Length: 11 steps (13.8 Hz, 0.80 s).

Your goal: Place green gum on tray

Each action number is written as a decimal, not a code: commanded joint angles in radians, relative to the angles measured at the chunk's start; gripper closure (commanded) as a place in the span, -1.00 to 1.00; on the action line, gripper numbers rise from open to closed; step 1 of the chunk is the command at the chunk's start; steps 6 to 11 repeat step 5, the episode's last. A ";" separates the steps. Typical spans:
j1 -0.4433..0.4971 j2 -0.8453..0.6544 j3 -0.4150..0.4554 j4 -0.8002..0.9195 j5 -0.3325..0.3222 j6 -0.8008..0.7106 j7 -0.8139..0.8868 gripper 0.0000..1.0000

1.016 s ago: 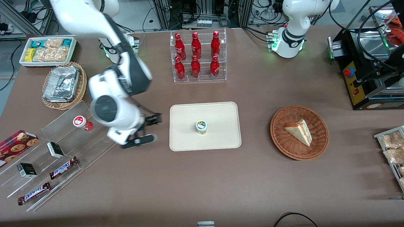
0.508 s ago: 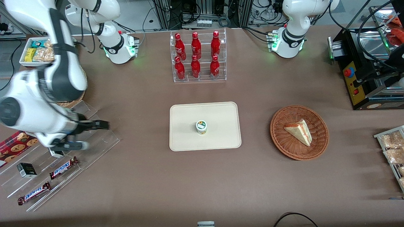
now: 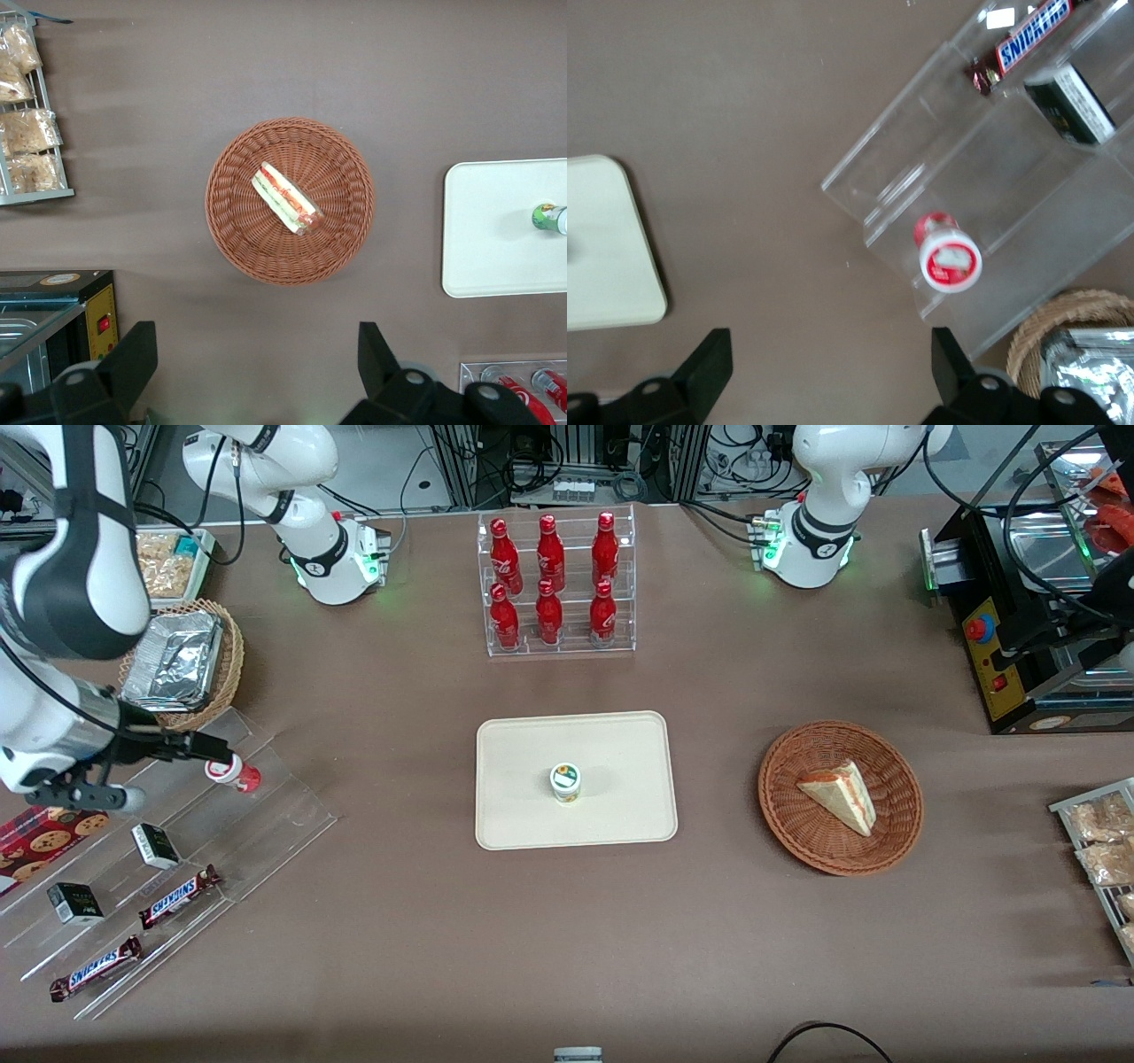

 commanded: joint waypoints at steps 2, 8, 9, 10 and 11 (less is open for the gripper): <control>-0.031 -0.090 0.003 -0.028 -0.036 -0.042 -0.028 -1.00; -0.060 -0.094 0.004 -0.022 -0.036 -0.055 -0.034 -1.00; -0.060 -0.094 0.004 -0.022 -0.036 -0.055 -0.034 -1.00; -0.060 -0.094 0.004 -0.022 -0.036 -0.055 -0.034 -1.00; -0.060 -0.094 0.004 -0.022 -0.036 -0.055 -0.034 -1.00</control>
